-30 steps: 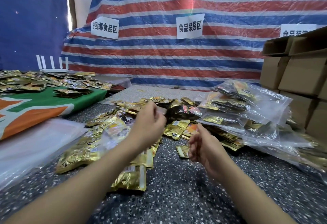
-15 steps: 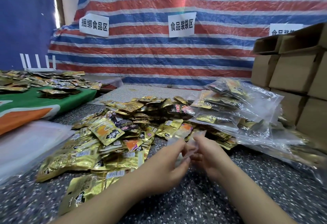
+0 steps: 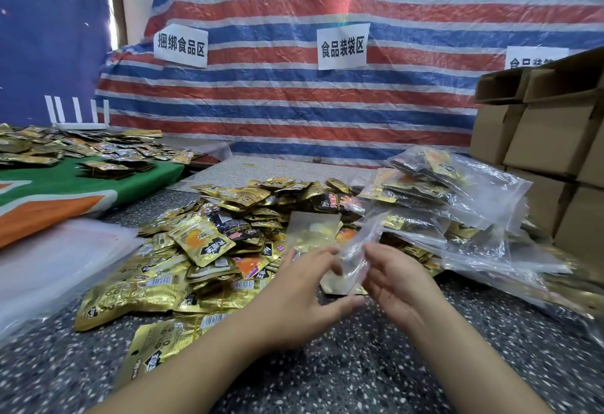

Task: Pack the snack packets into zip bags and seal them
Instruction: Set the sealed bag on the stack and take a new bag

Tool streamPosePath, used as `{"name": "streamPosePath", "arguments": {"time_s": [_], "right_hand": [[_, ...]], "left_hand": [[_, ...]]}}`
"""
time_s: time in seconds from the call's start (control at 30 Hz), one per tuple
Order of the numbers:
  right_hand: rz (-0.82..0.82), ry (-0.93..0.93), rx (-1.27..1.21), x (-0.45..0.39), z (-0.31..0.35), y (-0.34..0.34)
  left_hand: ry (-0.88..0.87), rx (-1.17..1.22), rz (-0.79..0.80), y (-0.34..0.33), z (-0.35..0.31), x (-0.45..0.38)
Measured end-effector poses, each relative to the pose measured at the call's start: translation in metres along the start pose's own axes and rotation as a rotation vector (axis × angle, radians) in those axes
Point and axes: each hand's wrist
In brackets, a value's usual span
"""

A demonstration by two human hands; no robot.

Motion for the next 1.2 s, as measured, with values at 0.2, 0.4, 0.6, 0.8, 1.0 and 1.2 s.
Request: {"name": "streamPosePath", "arguments": {"time_s": [0.2,0.4,0.6,0.8,1.0,1.2], "right_hand": [[-0.434,0.686,0.188,0.008,0.013,0.009],[-0.653,1.479,0.874,0.012,0.003,0.003],[-0.155,0.956,0.831,0.013,-0.004,-0.01],[0.198,0.484,0.487,0.013,-0.005,-0.009],[0.302,0.256,0.358,0.013,-0.003,-0.002],[0.329,0.238,0.375,0.014,-0.006,-0.006]], "left_hand": [[0.063,0.037,-0.112,0.0,-0.001,-0.003],[-0.051,0.057,-0.49,0.008,-0.004,-0.007],[-0.116,0.184,-0.402,0.007,-0.007,-0.007],[-0.065,0.32,-0.274,0.004,-0.003,-0.006],[-0.036,0.201,-0.212,0.008,-0.001,-0.006],[-0.064,0.165,-0.205,0.013,-0.003,-0.004]]}}
Point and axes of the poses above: each hand's wrist, its own x-axis away from the middle knuckle, its own y-axis out of the back of the hand, z = x × y, and after that the axes turned 14 degrees about x, right-handed
